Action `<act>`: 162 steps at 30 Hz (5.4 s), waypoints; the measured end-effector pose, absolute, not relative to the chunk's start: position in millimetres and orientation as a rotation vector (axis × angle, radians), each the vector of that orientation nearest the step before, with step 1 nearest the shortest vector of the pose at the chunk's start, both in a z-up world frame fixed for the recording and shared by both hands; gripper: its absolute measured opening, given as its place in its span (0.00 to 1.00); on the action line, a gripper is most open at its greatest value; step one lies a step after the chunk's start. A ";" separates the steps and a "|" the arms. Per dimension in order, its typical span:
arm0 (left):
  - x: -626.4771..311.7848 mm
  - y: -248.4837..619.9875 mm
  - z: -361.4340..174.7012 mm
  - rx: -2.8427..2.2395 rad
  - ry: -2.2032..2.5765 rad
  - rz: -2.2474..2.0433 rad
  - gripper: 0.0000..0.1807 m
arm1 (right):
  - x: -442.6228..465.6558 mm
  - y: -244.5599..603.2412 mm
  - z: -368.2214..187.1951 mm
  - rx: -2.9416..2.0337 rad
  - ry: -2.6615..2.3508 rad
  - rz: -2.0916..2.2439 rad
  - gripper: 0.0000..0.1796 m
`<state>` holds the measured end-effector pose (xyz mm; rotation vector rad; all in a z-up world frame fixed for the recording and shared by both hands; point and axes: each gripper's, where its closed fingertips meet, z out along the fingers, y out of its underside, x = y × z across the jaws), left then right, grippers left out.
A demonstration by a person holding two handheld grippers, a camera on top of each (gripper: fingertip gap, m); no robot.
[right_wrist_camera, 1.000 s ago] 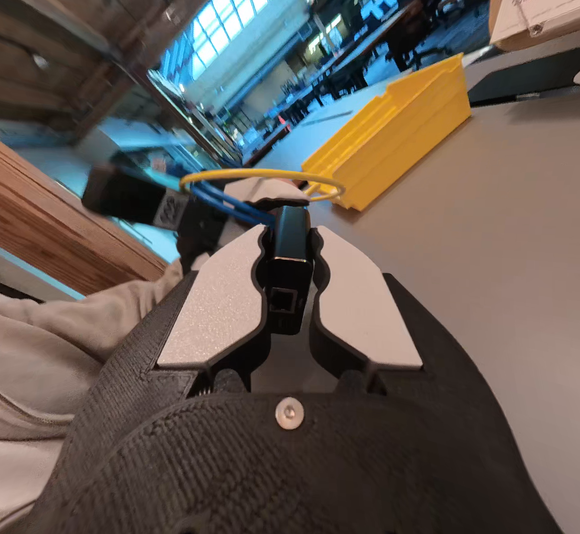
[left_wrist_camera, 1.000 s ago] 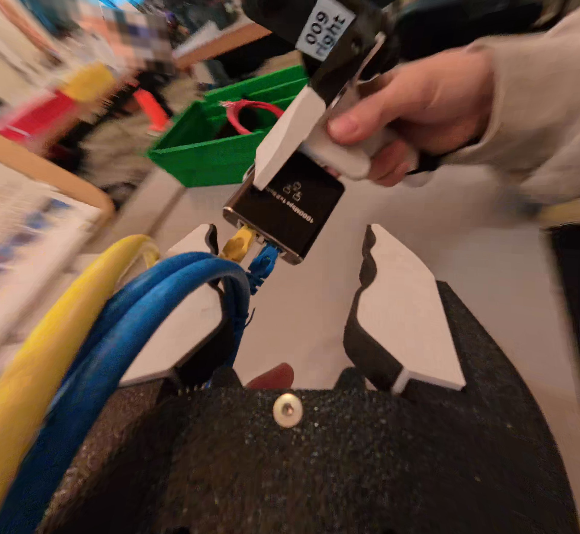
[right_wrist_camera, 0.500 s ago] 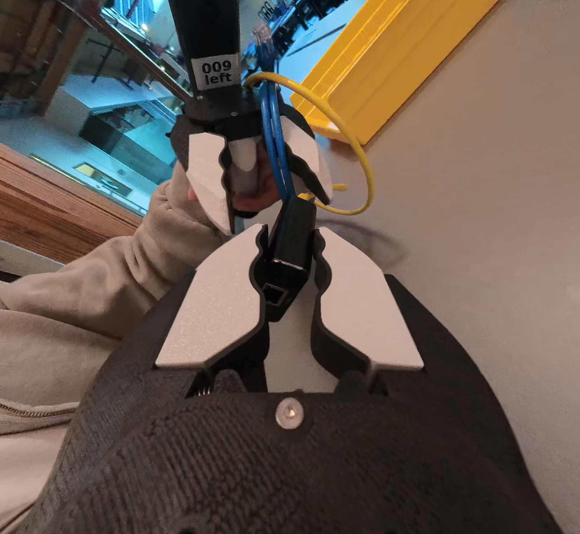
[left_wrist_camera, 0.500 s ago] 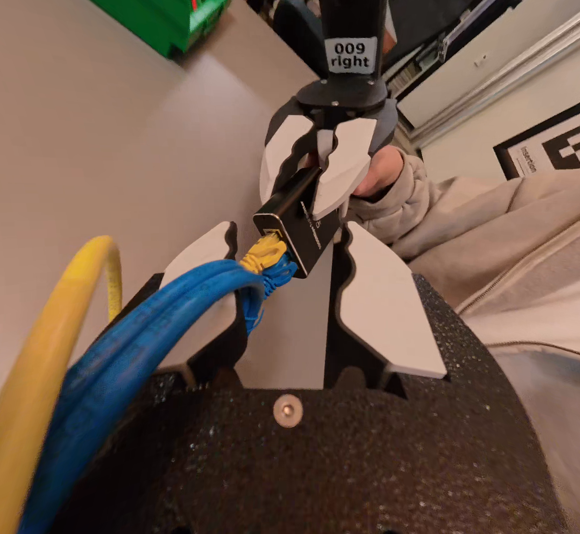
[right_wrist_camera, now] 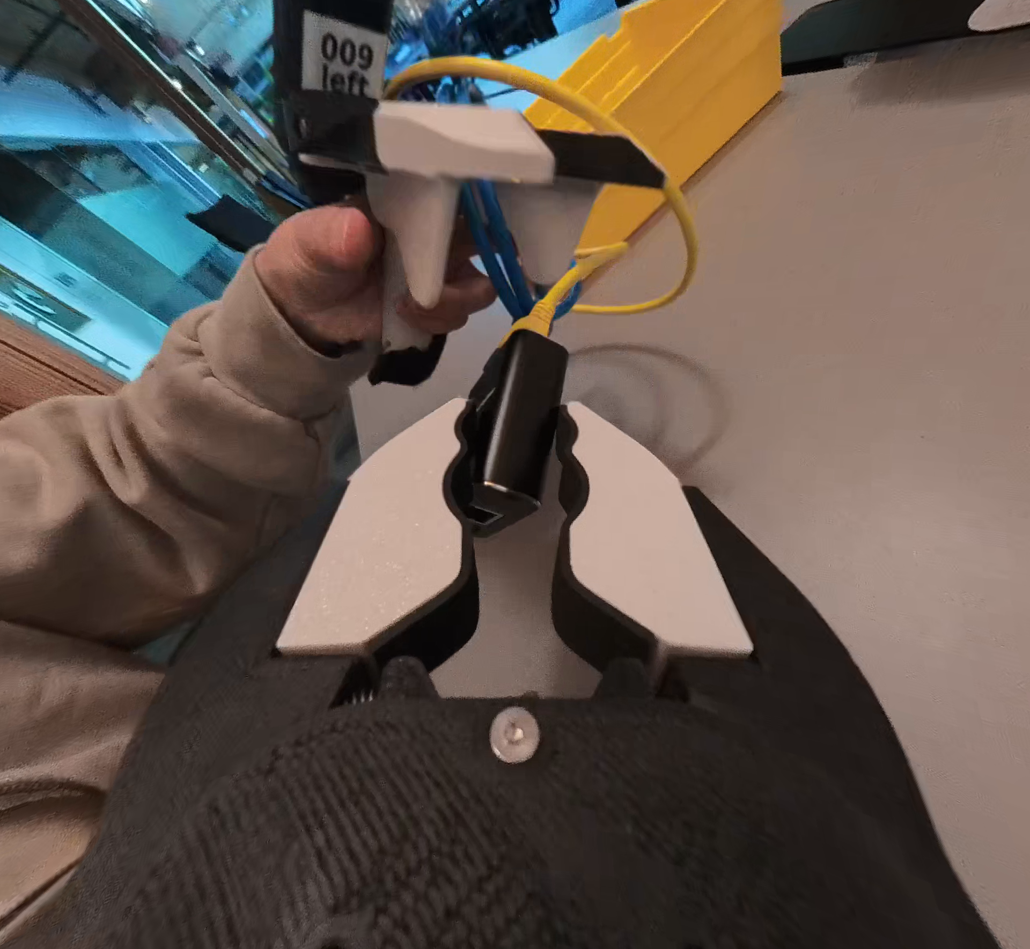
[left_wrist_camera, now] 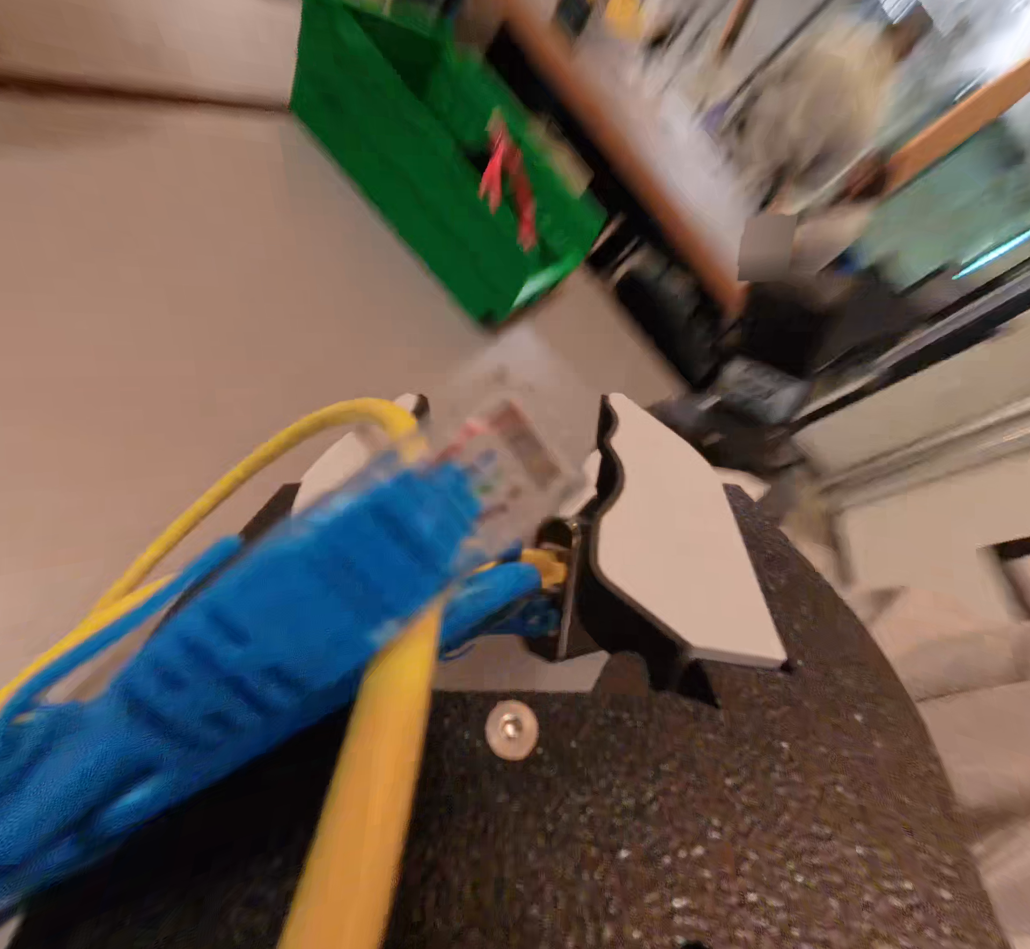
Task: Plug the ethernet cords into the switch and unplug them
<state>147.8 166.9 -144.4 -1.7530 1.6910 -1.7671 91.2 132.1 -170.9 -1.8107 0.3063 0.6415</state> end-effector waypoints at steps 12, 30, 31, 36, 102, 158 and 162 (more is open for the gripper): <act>93.0 155.3 -137.0 -1.728 2.052 -2.062 0.38 | 162.9 84.5 -101.9 -1.467 0.386 0.380 0.14; 128.7 104.9 -136.9 -1.409 1.562 -2.070 0.20 | 135.5 108.0 -114.3 -0.958 0.534 0.702 0.14; 127.8 105.9 -136.7 -1.410 1.572 -2.057 0.20 | 134.3 109.7 -115.6 -0.969 0.525 0.711 0.14; 112.1 113.0 -129.0 -1.352 1.760 -2.035 0.14 | 114.4 116.0 -119.4 -1.123 0.363 0.863 0.14; 89.2 101.7 -160.9 -0.958 1.952 -1.900 0.14 | 89.7 121.0 -114.7 -1.602 -0.145 0.716 0.08; 199.8 184.1 -118.7 -0.866 1.928 -1.856 0.14 | 197.1 203.3 -71.2 -1.635 -0.295 0.523 0.08; 193.5 187.4 -120.6 -0.776 1.953 -1.740 0.15 | 184.2 206.3 -73.3 -1.638 -0.340 0.553 0.08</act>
